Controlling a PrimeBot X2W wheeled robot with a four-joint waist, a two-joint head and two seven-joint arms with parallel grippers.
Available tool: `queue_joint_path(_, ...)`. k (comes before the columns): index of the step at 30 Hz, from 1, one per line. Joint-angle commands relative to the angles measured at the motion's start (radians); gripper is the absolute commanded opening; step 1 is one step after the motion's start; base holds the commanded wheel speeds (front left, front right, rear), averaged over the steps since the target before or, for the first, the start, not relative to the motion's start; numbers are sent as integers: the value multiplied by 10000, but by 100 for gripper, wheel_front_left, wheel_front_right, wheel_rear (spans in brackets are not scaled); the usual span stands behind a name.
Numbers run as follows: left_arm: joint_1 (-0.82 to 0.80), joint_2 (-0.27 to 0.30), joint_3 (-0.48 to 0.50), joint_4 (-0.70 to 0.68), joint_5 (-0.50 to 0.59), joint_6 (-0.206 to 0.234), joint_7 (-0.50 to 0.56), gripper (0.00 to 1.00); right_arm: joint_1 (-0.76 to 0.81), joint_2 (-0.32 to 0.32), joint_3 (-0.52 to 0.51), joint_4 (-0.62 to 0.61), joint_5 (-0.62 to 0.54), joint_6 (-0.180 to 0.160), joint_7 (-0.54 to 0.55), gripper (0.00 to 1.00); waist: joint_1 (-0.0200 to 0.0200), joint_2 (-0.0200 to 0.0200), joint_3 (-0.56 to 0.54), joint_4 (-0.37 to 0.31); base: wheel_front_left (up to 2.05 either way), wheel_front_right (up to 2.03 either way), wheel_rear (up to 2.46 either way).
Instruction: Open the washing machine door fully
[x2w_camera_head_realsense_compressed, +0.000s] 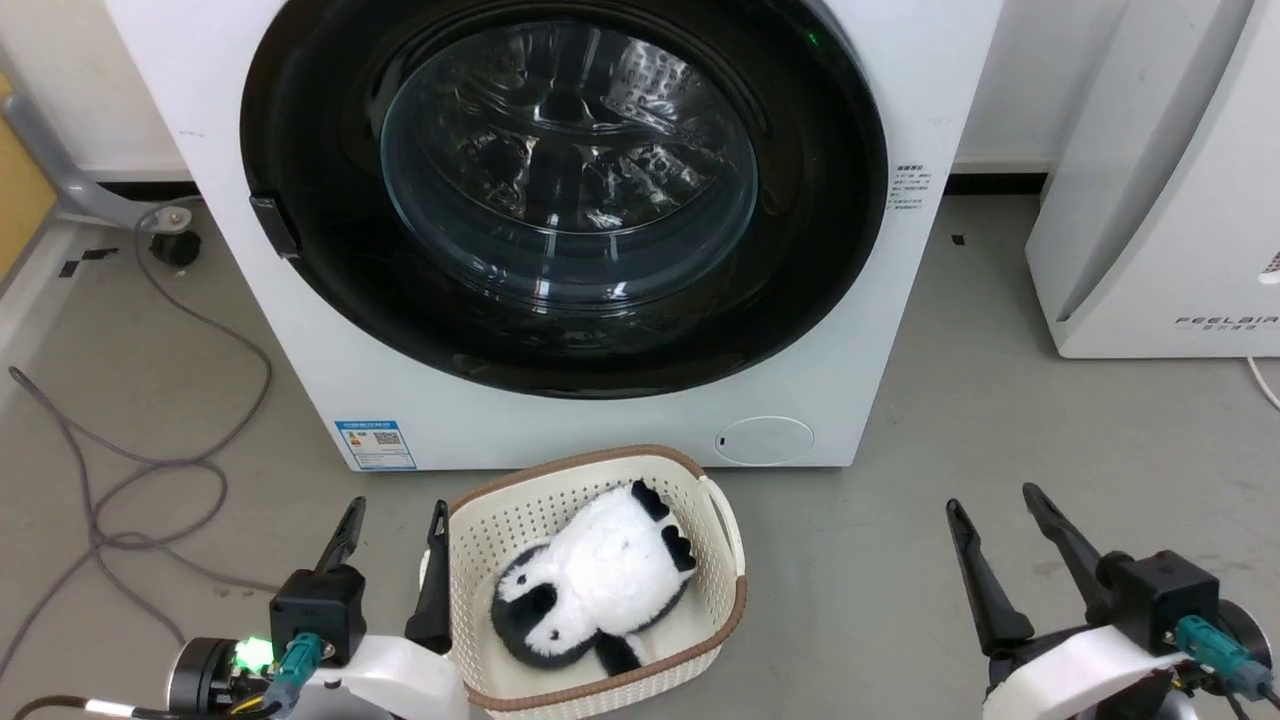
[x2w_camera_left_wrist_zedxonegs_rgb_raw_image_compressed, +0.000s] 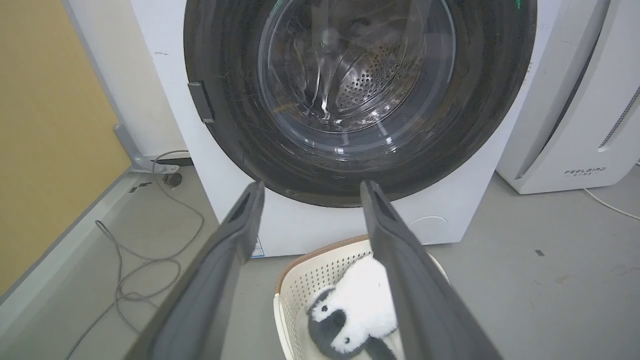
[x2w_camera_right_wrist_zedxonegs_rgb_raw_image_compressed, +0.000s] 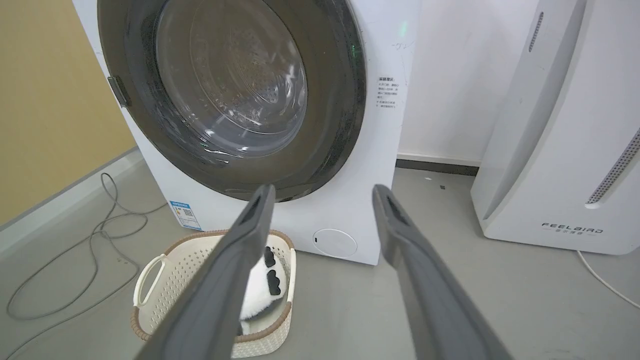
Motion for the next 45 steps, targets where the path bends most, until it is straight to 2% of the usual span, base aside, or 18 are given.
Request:
queue_joint_path(1, -106, 3, -63, 39, -71, -37, -125, 100, -286, -126, -5, -5, 342, -3, -48, 100, 0, 0, 77, 16, 0, 0, 0)
queue_joint_path(23, -560, 6, -422, 34, -145, -95, -585, 100, -1936, -590, -824, 212, 2950, -6, 747, 100, 0, 0, 910, 260, 0, 0, 0)
queue_joint_path(42, -1115, 8, -903, -28, -375, -34, -982, 100, -4685, -898, -1916, 1030, 4525, -8, 2271, 100, 0, 0, 1970, 742, 0, 0, 0)
queue_joint_path(43, -1127, 8, -926, -28, -384, -30, -1003, 100, -4850, -887, -2009, 1102, 4619, -8, 2345, 30, 0, 0, 2014, 771, 0, 0, 0)
queue_joint_path(44, -1142, 8, -952, -27, -391, -30, -1024, 100, -5023, -877, -2097, 1169, 4708, -9, 2415, 0, 0, 0, 2060, 801, 0, 0, 0)
queue_joint_path(45, -1159, 8, -978, -26, -399, -32, -1045, 100, -5193, -870, -2170, 1241, 4796, -9, 2507, 0, 0, 0, 2105, 833, 0, 0, 0)
